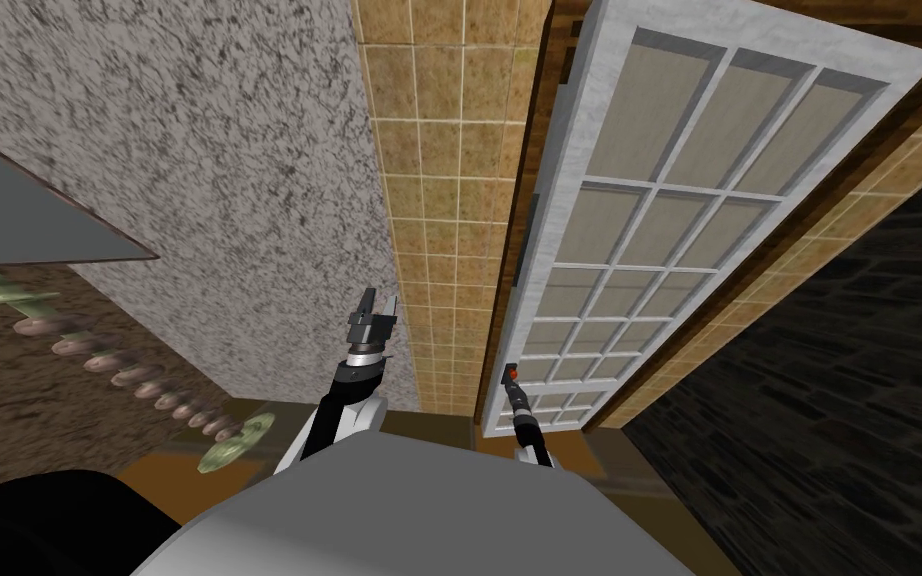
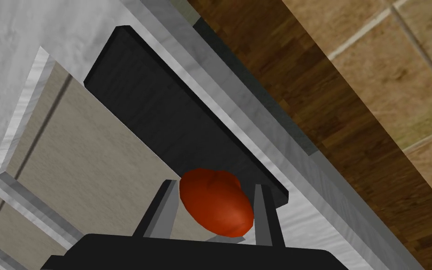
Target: Pull the door open
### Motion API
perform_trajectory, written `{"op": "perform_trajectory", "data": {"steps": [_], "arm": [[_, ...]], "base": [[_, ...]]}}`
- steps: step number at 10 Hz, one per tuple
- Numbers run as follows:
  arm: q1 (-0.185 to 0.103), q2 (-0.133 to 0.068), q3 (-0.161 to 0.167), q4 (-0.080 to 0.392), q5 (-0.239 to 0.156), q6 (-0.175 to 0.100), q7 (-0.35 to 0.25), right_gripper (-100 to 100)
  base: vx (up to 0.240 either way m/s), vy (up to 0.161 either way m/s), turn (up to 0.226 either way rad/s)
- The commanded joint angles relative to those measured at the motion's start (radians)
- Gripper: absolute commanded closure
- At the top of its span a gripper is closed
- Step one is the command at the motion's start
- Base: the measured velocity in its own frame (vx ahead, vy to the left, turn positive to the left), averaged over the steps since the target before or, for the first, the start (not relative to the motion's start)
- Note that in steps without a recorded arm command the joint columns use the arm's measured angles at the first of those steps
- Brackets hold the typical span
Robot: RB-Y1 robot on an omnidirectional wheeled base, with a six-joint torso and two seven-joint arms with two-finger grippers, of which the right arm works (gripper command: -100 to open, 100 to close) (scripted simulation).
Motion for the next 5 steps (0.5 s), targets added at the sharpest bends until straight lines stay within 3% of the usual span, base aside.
{"op": "perform_trajectory", "data": {"steps": [1,5], "arm": [[0.019,-0.013,0.000,-0.003,-0.015,0.016,-0.046,100],[0.019,-0.022,0.009,-0.002,-0.036,0.008,-0.113,100]], "base": [[-0.028,-0.004,0.056],[-0.022,-0.004,0.048]]}}
